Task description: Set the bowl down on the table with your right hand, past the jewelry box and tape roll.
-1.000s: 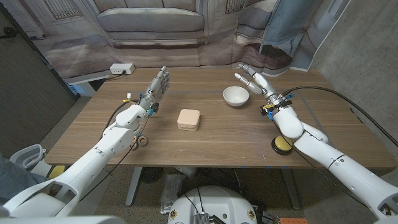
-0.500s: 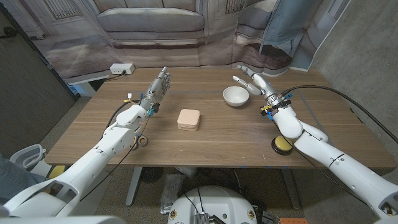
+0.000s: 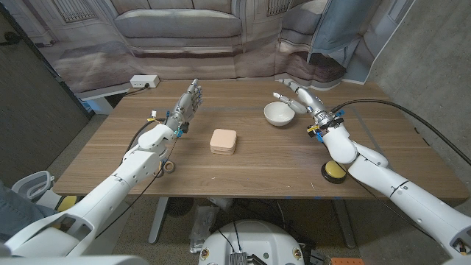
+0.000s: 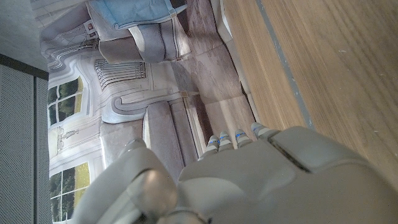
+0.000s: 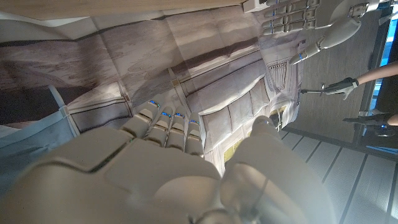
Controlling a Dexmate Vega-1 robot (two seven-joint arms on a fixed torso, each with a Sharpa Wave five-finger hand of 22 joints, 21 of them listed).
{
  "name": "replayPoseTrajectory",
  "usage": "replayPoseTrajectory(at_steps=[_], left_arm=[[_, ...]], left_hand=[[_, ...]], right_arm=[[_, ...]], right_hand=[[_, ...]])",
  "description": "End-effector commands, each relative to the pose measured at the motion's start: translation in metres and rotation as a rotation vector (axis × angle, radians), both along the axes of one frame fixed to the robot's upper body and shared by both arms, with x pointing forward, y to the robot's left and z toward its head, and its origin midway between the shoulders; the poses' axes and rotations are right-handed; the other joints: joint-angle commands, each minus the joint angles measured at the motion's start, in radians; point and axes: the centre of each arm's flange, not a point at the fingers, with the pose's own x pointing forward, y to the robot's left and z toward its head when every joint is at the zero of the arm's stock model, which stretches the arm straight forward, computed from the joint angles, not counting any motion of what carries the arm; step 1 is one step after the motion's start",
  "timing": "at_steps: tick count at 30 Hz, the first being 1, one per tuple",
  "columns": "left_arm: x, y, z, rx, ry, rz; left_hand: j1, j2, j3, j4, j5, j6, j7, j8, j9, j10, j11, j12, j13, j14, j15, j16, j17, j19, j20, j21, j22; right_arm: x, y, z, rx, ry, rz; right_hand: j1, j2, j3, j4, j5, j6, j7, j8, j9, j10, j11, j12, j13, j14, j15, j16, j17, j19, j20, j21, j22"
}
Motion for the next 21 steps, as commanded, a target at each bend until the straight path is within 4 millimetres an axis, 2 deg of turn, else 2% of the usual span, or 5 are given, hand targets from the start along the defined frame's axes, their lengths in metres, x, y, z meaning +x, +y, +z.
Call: replayPoseTrajectory(at_steps=[1,6,21], left_arm=[[0.0045,-0.0049,-0.0008,0.010,0.007,-0.013],[0.0026,-0.0026,-0.0016,0.008,0.006,-0.005],[-0.0015,-0.0010,-0.0044,-0.002,0.002,0.001]], left_hand=[[0.007,0.006,-0.006,0.003,0.003,-0.001,0.005,0.002,0.001,-0.007,0.003,-0.001,0.003,-0.022,0.005,0.003,0.004,-0.020,-0.060,0.004,0.005],[0.008,0.006,-0.007,0.003,0.003,-0.001,0.005,0.001,0.001,-0.007,0.001,-0.001,0.003,-0.023,0.004,0.002,0.004,-0.023,-0.059,0.003,0.005],[0.010,0.007,-0.009,0.002,0.003,-0.003,0.003,0.001,0.001,-0.012,0.002,-0.002,0.003,-0.028,0.004,0.001,0.004,-0.029,-0.053,0.002,0.005]], right_arm=[[0.0018,0.0020,-0.0016,-0.038,-0.022,-0.050],[0.0026,0.0022,-0.0014,-0.052,-0.030,-0.063],[0.0010,0.0069,-0.0005,-0.129,-0.075,-0.120]], right_hand=[[0.012,-0.001,0.003,-0.010,-0.005,0.002,0.014,0.004,0.002,0.004,0.003,-0.006,0.002,0.003,0.007,-0.005,0.001,-0.001,-0.035,-0.006,0.003],[0.014,-0.002,0.002,-0.012,-0.005,0.004,0.021,0.004,0.002,0.008,0.007,-0.006,0.002,0.005,0.007,-0.004,0.002,0.000,-0.035,-0.007,0.003],[0.018,-0.003,0.001,-0.016,-0.005,0.003,0.012,0.001,0.002,0.012,0.007,-0.006,0.003,0.013,0.004,-0.002,0.003,0.005,-0.036,-0.008,0.004]])
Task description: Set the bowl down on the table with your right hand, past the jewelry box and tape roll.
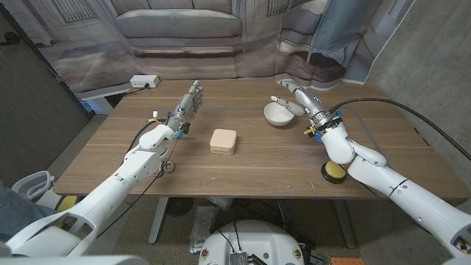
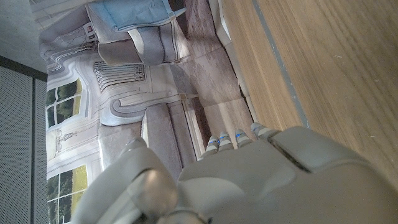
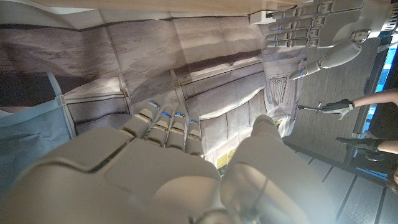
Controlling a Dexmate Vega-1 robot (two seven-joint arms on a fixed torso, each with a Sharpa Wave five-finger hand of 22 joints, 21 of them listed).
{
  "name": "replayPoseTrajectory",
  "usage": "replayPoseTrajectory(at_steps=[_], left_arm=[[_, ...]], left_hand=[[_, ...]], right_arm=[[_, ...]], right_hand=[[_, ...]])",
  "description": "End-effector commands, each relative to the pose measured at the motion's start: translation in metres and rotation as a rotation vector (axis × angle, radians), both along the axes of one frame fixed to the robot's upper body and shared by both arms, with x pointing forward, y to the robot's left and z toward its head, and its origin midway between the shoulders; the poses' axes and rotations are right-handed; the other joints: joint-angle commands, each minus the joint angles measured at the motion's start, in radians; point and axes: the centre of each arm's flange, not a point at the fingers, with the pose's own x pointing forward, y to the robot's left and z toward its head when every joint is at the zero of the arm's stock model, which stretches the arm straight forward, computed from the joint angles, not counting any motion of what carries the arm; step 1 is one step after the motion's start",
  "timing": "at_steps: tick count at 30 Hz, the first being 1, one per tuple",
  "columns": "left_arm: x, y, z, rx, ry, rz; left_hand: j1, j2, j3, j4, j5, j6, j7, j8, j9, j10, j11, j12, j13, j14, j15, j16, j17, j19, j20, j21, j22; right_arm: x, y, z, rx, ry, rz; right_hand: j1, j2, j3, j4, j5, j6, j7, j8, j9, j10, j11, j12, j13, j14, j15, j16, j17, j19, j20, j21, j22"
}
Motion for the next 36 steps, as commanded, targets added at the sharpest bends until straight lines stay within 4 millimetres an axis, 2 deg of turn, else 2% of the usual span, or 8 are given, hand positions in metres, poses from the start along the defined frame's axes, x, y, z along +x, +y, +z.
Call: replayPoseTrajectory(at_steps=[1,24,32,36], left_arm=[[-0.0032,0.0010,-0.0015,-0.007,-0.004,0.005],[-0.0084,-0.0023,-0.0021,0.000,-0.015,-0.005],[-0.0104,-0.0031,-0.0006,0.005,-0.014,-0.001],[-0.0113,-0.0035,-0.0007,0.006,-0.012,0.002]], left_hand=[[0.006,0.003,-0.005,0.003,0.003,-0.003,0.003,0.001,0.002,-0.012,0.002,-0.001,0.003,-0.028,0.005,0.001,0.001,-0.029,-0.053,0.002,0.005],[0.010,0.007,-0.008,0.002,0.003,-0.002,0.001,0.002,0.002,-0.011,-0.001,0.000,0.003,-0.027,0.001,0.002,0.001,-0.028,-0.049,0.003,0.005],[0.012,0.008,-0.009,0.001,0.003,-0.002,-0.001,0.002,0.002,-0.012,-0.003,0.000,0.003,-0.028,0.001,0.003,0.001,-0.029,-0.046,0.003,0.005],[0.012,0.008,-0.010,0.001,0.003,-0.002,-0.001,0.002,0.002,-0.012,-0.003,0.001,0.003,-0.028,0.002,0.002,0.001,-0.029,-0.045,0.004,0.005]], right_arm=[[-0.0013,0.0032,0.0000,-0.060,-0.034,-0.049],[-0.0031,0.0083,-0.0029,-0.125,-0.035,-0.103],[0.0000,0.0086,-0.0026,-0.161,-0.032,-0.129],[0.0021,0.0097,-0.0022,-0.184,-0.036,-0.142]], right_hand=[[0.014,0.001,0.002,-0.008,-0.005,0.001,0.000,0.001,0.002,0.006,0.002,-0.006,0.003,0.009,0.000,-0.002,0.003,0.005,-0.037,-0.001,0.003],[0.019,0.006,0.002,-0.012,-0.003,0.007,0.003,0.000,0.003,0.023,0.006,-0.003,0.005,0.032,-0.009,0.006,0.007,0.020,-0.039,0.000,0.004],[0.065,0.015,0.019,-0.039,0.001,0.025,0.003,0.006,0.004,0.031,0.010,-0.002,0.006,0.046,-0.010,0.007,0.005,0.031,-0.035,-0.001,0.003],[0.132,0.009,0.036,-0.079,0.014,0.022,0.003,0.006,0.005,0.033,0.010,-0.003,0.007,0.051,-0.013,0.004,0.005,0.035,-0.036,-0.005,0.001]])
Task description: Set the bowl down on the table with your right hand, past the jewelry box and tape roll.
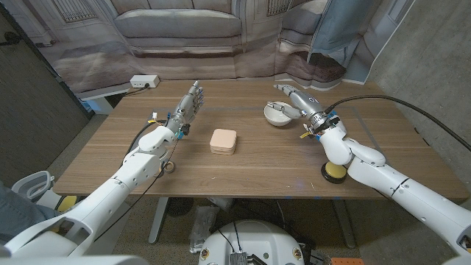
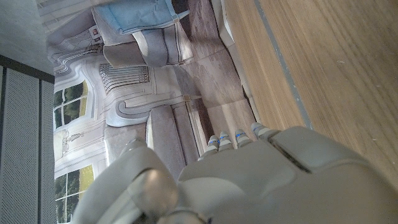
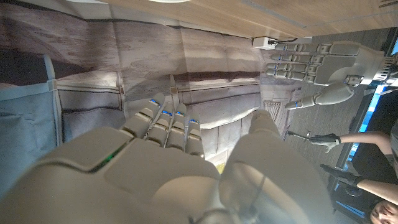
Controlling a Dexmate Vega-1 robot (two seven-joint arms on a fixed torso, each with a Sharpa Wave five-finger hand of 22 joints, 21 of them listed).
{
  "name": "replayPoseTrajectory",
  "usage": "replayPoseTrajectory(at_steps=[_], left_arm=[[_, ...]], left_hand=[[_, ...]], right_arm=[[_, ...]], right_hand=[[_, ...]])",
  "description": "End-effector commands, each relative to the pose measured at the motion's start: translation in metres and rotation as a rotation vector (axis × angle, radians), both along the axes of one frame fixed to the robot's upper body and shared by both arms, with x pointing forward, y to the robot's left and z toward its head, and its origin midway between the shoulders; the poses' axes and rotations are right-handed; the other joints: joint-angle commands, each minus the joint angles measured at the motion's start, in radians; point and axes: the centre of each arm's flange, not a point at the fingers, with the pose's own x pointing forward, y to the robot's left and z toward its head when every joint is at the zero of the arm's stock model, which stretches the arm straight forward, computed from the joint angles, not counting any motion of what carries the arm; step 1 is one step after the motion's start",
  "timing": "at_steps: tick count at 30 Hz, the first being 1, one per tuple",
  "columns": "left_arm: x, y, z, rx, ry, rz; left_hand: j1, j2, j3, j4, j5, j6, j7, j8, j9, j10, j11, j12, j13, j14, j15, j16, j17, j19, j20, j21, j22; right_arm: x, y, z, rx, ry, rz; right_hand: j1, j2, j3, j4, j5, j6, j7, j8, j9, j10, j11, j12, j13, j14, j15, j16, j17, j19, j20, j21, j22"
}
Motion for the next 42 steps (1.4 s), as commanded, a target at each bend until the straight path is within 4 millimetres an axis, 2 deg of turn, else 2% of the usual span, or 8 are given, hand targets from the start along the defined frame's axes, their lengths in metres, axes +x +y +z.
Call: replayPoseTrajectory(at_steps=[1,11,18,27,37,42], left_arm=[[-0.0025,-0.0010,0.0005,0.006,0.005,0.006],[-0.0012,-0.0041,0.0019,0.010,0.011,0.008],[-0.0012,-0.0052,0.0032,0.007,0.009,0.010],[-0.0039,-0.0030,-0.0002,-0.003,0.008,0.015],[-0.0090,-0.0002,-0.0016,-0.011,0.000,0.023],[-0.0094,-0.0003,-0.0022,-0.011,0.000,0.022]], left_hand=[[0.007,0.003,-0.006,-0.001,0.003,-0.002,-0.002,0.002,0.002,-0.007,0.002,0.001,0.003,-0.029,0.002,0.002,0.002,-0.029,-0.045,0.004,0.005],[0.009,0.004,-0.008,-0.001,0.003,-0.003,-0.002,0.002,0.002,-0.009,0.001,0.000,0.003,-0.030,0.002,0.002,0.002,-0.031,-0.043,0.003,0.006],[0.009,0.005,-0.009,-0.001,0.003,-0.003,-0.002,0.002,0.002,-0.011,0.001,0.000,0.003,-0.032,0.002,0.002,0.002,-0.033,-0.042,0.003,0.006],[0.010,0.006,-0.010,-0.002,0.002,-0.005,-0.002,0.001,0.002,-0.012,0.001,0.000,0.003,-0.034,0.003,0.001,0.002,-0.036,-0.039,0.002,0.006],[0.012,0.008,-0.012,-0.002,0.002,-0.007,-0.003,0.000,0.002,-0.014,0.000,0.000,0.003,-0.036,0.003,0.001,0.002,-0.038,-0.039,0.002,0.006],[0.014,0.009,-0.014,-0.003,0.002,-0.026,-0.004,-0.006,0.002,-0.023,-0.001,-0.003,0.003,-0.042,0.006,0.000,0.002,-0.043,-0.036,0.001,0.006]], right_arm=[[0.0044,0.0018,0.0001,-0.058,-0.001,-0.040],[0.0077,-0.0003,0.0004,-0.087,-0.010,-0.063],[0.0081,-0.0014,0.0008,-0.108,-0.030,-0.090],[0.0081,0.0031,0.0030,-0.167,-0.029,-0.115],[0.0077,0.0028,0.0020,-0.186,-0.032,-0.121],[0.0087,0.0009,0.0010,-0.193,-0.024,-0.120]], right_hand=[[0.056,-0.006,0.013,-0.036,0.016,0.005,-0.004,0.005,0.005,0.011,-0.005,-0.004,0.005,0.014,0.000,0.004,0.003,0.014,-0.036,-0.006,0.001],[0.112,-0.016,0.025,-0.064,0.030,-0.006,-0.011,0.002,0.006,0.007,-0.013,-0.007,0.005,0.016,-0.004,0.002,0.003,0.020,-0.037,-0.009,0.001],[0.192,-0.033,0.041,-0.084,0.053,-0.018,-0.019,0.000,0.007,0.000,-0.020,-0.011,0.006,0.016,-0.016,0.000,0.003,0.027,-0.042,-0.012,-0.001],[0.260,-0.054,0.050,-0.087,0.073,-0.040,-0.025,-0.005,0.008,-0.014,-0.031,-0.017,0.006,0.008,-0.023,-0.004,0.003,0.028,-0.046,-0.016,0.000],[0.294,-0.079,0.046,-0.085,0.087,-0.053,-0.029,-0.007,0.008,-0.025,-0.036,-0.021,0.007,0.001,-0.024,-0.006,0.003,0.026,-0.047,-0.018,0.000],[0.310,-0.118,0.029,-0.080,0.094,-0.070,-0.042,-0.009,0.009,-0.028,-0.048,-0.020,0.007,-0.008,-0.034,-0.008,0.004,0.018,-0.058,-0.022,0.001]])
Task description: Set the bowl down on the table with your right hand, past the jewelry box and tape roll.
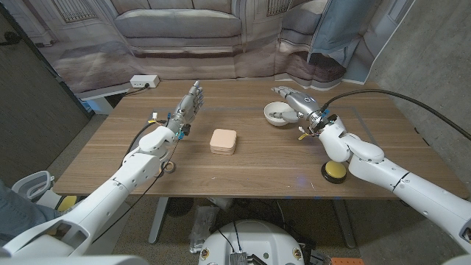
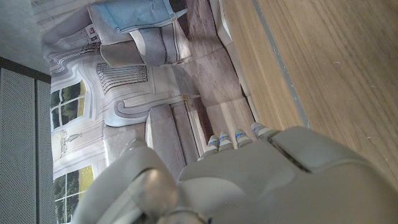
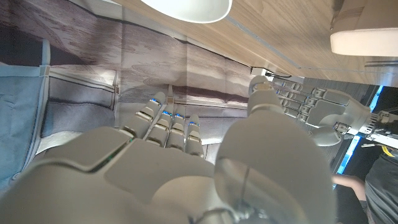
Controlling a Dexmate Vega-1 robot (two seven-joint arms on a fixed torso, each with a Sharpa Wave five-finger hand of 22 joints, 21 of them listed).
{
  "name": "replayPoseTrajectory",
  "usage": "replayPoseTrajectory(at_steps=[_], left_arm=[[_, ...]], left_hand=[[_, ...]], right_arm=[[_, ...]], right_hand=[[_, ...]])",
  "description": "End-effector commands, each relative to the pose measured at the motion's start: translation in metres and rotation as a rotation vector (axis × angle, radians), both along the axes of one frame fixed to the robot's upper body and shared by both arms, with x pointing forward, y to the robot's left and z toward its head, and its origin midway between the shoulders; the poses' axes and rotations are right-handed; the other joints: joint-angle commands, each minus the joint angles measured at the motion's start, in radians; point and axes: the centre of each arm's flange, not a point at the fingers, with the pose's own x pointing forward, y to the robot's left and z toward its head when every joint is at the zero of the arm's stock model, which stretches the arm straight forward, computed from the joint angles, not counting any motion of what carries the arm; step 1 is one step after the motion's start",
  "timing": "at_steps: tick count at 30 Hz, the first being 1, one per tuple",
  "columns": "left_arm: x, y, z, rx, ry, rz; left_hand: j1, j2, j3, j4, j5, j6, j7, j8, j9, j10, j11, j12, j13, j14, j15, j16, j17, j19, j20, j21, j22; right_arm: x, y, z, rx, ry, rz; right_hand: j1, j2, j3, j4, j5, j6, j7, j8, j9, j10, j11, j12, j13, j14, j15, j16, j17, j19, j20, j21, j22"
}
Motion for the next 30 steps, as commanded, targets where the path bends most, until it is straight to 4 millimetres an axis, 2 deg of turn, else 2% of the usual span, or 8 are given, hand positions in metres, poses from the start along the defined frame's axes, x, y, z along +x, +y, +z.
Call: replayPoseTrajectory(at_steps=[1,10,21,30], left_arm=[[-0.004,0.001,-0.001,-0.005,-0.007,0.002],[-0.003,0.001,-0.001,-0.005,-0.007,0.000],[-0.001,0.001,0.002,-0.004,-0.018,-0.010],[0.003,0.000,0.013,0.008,-0.018,-0.037]], left_hand=[[0.010,0.005,-0.007,0.004,0.002,-0.024,0.000,-0.007,0.002,-0.011,0.002,-0.003,0.003,-0.043,0.006,0.000,0.002,-0.043,-0.036,0.001,0.006],[0.014,0.006,-0.008,0.002,0.002,-0.028,0.000,-0.006,0.002,-0.016,0.002,-0.003,0.003,-0.046,0.008,-0.001,0.002,-0.047,-0.034,0.001,0.006],[0.018,0.006,-0.010,0.000,0.001,-0.027,0.000,-0.004,0.002,-0.017,0.005,-0.002,0.003,-0.047,0.009,0.000,0.002,-0.050,-0.032,0.000,0.006],[0.021,0.007,-0.011,-0.002,0.001,-0.027,0.001,-0.003,0.002,-0.016,0.004,-0.001,0.003,-0.048,0.008,0.000,0.002,-0.052,-0.031,0.000,0.006]], right_arm=[[0.001,-0.001,-0.002,-0.028,0.003,-0.008],[0.004,0.000,-0.005,-0.056,0.010,-0.035],[0.007,0.001,-0.006,-0.083,0.032,-0.060],[0.007,0.000,-0.014,-0.102,0.057,-0.076]], right_hand=[[0.015,-0.027,-0.018,0.006,0.008,-0.008,-0.007,-0.002,0.004,0.000,-0.015,-0.004,0.003,-0.010,-0.019,-0.001,0.004,-0.001,-0.064,-0.003,0.001],[0.041,-0.049,-0.029,0.012,0.016,-0.001,-0.016,0.004,0.006,0.008,-0.024,0.001,0.004,-0.009,-0.028,0.002,0.004,-0.002,-0.068,-0.002,0.003],[0.030,-0.043,-0.040,0.032,0.023,0.008,-0.015,0.008,0.006,0.014,-0.021,0.004,0.004,0.002,-0.027,0.010,0.011,0.003,-0.065,0.001,0.005],[0.018,-0.039,-0.049,0.046,0.028,0.013,-0.010,0.010,0.007,0.020,-0.016,0.006,0.005,0.007,-0.027,0.013,0.014,0.008,-0.062,0.003,0.006]])
